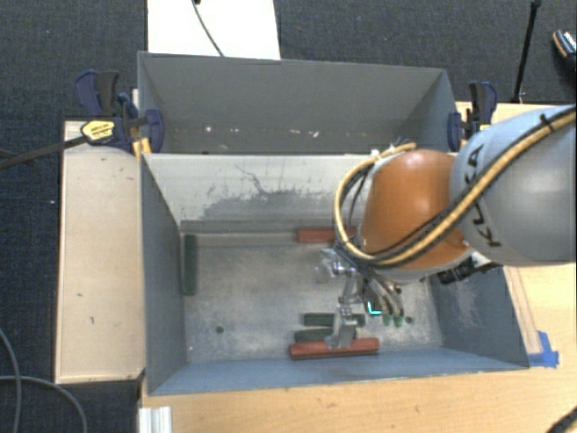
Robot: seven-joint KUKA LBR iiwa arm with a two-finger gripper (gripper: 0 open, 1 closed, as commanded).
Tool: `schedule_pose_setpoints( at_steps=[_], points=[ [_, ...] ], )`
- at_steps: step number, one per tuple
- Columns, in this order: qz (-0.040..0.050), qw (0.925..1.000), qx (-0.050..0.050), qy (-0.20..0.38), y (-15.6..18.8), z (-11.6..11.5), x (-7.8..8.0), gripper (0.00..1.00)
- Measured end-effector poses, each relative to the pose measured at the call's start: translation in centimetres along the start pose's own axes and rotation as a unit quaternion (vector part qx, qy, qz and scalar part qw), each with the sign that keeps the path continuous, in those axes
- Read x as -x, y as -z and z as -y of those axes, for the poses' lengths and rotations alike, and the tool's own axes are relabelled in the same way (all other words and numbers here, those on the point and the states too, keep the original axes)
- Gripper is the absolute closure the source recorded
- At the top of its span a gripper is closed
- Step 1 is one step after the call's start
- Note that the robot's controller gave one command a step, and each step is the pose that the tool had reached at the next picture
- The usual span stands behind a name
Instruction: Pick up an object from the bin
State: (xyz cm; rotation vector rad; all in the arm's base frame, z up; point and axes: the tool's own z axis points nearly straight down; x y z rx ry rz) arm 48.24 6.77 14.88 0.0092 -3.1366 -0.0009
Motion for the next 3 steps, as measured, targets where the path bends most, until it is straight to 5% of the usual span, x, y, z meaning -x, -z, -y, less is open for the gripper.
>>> schedule_pose_setpoints(
  at_steps=[1,2,3],
  points=[
    [0.0005,1.0,-0.001,-0.007,-7.5,3.6,-0.2,0.0],
    [0.0041,1.0,0.0,-0.007,-7.0,3.4,0.0,1.0],
    [0.0082,1.0,0.0,0.001,7.0,4.1,2.5,1.0]
  ],
)
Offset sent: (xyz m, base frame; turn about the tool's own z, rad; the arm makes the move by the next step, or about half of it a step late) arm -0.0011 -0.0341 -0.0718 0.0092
